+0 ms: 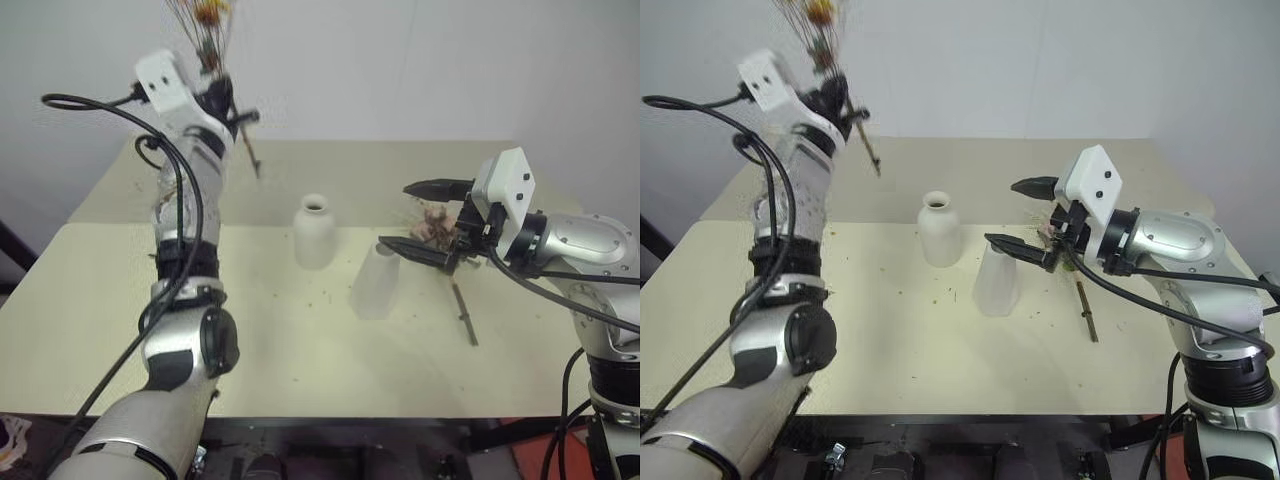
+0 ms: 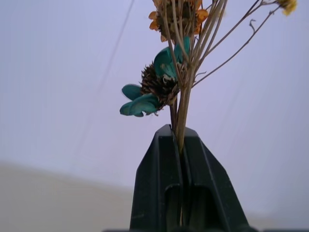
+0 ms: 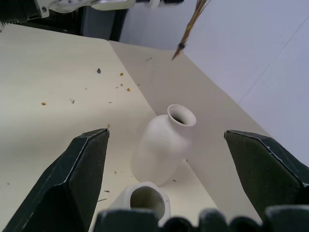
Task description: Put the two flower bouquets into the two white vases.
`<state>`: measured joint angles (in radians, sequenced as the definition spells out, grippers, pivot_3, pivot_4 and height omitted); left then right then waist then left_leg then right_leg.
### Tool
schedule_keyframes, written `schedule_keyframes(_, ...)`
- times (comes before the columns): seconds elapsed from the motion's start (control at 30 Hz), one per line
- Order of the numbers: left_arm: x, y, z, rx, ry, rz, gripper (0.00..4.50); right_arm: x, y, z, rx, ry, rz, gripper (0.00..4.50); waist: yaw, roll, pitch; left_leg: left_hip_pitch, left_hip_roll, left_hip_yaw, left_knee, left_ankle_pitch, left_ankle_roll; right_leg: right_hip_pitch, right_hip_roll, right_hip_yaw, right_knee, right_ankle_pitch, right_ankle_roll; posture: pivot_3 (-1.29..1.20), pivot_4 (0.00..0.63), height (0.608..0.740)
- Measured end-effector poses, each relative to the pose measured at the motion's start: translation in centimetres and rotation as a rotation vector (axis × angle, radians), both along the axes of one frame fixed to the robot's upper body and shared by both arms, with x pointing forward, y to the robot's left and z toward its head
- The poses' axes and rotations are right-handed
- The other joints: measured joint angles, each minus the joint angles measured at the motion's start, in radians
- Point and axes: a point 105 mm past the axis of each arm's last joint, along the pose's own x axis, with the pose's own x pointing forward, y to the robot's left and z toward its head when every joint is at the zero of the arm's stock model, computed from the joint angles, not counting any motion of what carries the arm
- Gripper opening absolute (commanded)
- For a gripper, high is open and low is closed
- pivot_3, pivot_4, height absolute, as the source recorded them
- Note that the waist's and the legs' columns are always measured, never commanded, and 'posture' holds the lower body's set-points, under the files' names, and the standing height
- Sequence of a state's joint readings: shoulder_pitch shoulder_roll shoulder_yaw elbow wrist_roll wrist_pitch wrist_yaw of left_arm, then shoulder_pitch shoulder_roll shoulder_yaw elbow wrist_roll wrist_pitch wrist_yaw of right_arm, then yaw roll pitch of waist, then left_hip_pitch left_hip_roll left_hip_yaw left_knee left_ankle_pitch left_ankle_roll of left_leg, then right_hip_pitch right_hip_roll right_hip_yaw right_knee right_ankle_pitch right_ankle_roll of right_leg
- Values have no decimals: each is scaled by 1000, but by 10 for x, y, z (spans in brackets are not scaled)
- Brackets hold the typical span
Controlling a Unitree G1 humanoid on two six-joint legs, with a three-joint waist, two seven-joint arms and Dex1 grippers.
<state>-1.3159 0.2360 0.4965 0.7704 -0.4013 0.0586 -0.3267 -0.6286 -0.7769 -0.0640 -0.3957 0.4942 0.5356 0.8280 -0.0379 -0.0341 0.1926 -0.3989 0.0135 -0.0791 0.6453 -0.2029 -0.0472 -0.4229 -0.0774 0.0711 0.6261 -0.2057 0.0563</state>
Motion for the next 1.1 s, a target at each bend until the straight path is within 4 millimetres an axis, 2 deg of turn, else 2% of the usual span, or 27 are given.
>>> schedule_keyframes(0.13,1,-2,-11,-111,-86,-196,17,-4,-7,-6,22,1,-60,4500,-2,0,0,-1,0,0,0,0,0,0,0,0,0,0,0,0,150,740)
schedule_keyframes(0.27,2,-14,-28,-112,-108,-330,17,-11,-10,-5,43,-26,-104,4500,-4,0,0,-1,0,0,0,0,0,-1,0,0,0,0,0,0,150,740)
schedule_keyframes(0.4,4,-23,-33,-96,-95,-381,17,-15,-13,-8,63,-30,-139,4500,-6,0,0,-1,0,0,0,0,0,0,0,0,1,-1,1,0,150,740)
schedule_keyframes(0.5,2,-30,-28,-87,-106,-413,17,-15,-14,-7,75,-37,-161,4500,-7,0,0,0,0,0,0,0,0,0,0,0,1,-4,7,0,150,740)
schedule_keyframes(0.63,1,-35,-26,-67,-118,-432,17,-17,-12,-6,105,-42,-157,4500,-7,0,0,0,0,0,0,0,0,0,0,0,1,-4,7,0,150,740)
schedule_keyframes(0.77,-1,-47,-28,29,-127,-437,17,-19,-11,-5,113,-42,-150,4500,-5,0,0,0,0,0,0,0,0,0,0,0,1,-4,6,0,150,740)
schedule_keyframes(1.1,0,-67,-48,160,-103,-437,17,-18,-11,-3,118,-43,-148,4500,-5,0,0,0,0,0,0,0,0,0,0,0,2,-4,6,0,150,740)
